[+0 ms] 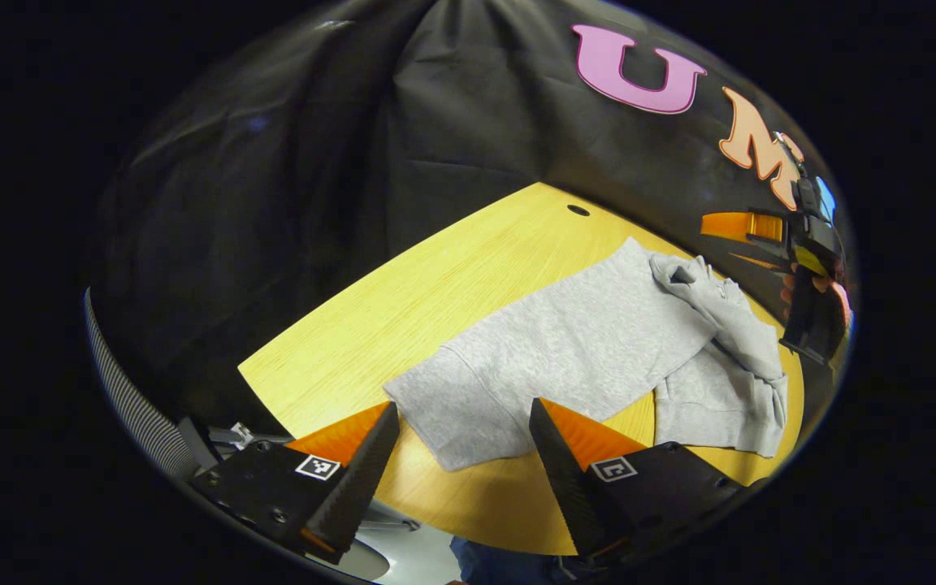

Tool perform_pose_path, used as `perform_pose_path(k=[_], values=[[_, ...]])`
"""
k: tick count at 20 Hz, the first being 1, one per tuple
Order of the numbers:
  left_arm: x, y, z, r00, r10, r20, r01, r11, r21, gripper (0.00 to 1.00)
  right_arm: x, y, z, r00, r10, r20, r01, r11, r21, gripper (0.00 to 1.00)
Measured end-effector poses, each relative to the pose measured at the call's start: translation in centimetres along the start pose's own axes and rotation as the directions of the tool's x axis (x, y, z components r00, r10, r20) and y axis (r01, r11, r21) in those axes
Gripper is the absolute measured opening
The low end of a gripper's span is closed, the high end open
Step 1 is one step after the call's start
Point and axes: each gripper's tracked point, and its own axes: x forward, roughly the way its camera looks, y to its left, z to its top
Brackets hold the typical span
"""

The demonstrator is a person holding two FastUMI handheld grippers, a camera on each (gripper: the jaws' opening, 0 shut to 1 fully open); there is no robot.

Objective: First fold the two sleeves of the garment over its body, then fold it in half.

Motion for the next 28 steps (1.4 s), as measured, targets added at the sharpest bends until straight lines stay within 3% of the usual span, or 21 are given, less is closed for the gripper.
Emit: perform_pose_path(k=[1, 7, 12, 16, 20, 21, 23, 24, 28], values=[[0.4, -0.2, -0.2, 1.0, -0.004, -0.008, 0.004, 1.0, 0.003, 0.95, -0.6, -0.1, 0.0, 1.0, -0.001, 0.006, 0.001, 1.0, -0.011, 0.99], [1.8, -0.3, -0.8, 0.999, 0.029, -0.034, -0.028, 0.998, 0.051, 0.96, -5.0, -2.1, 1.2, 0.998, -0.04, 0.051, 0.04, 0.999, -0.014, 0.96], [2.2, -0.2, -0.9, 0.999, 0.038, -0.026, -0.034, 0.988, 0.154, 0.94, -9.3, -4.9, 0.9, 0.993, -0.096, 0.065, 0.097, 0.995, 0.002, 0.99], [2.5, -0.8, -0.7, 1.0, 0.019, -0.014, -0.016, 0.989, 0.148, 0.81, -13.4, -7.7, -1.0, 0.987, -0.154, 0.039, 0.153, 0.988, 0.03, 0.99], [2.9, -1.1, -0.5, 1.0, 0.0, -0.011, 0.002, 0.991, 0.132, 0.58, -17.7, -9.9, -1.5, 0.979, -0.203, 0.031, 0.202, 0.979, 0.039, 0.99], [3.0, -1.3, -0.3, 1.0, -0.002, -0.01, 0.003, 0.993, 0.119, 0.46, -18.6, -10.3, -1.4, 0.976, -0.213, 0.037, 0.211, 0.977, 0.042, 0.99], [3.2, -1.7, -0.3, 1.0, -0.012, -0.015, 0.013, 0.994, 0.109, 0.3, -20.2, -11.3, -1.0, 0.971, -0.235, 0.048, 0.232, 0.971, 0.055, 0.99], [3.3, -1.9, -0.3, 1.0, -0.008, -0.025, 0.01, 0.995, 0.104, 0.15, -21.1, -12.0, -0.8, 0.967, -0.247, 0.055, 0.243, 0.968, 0.067, 0.99], [3.3, -2.1, -0.2, 0.999, 0.004, -0.038, 0.0, 0.994, 0.105, 0.04, -23.3, -14.3, -1.0, 0.955, -0.29, 0.064, 0.284, 0.954, 0.098, 0.96]])
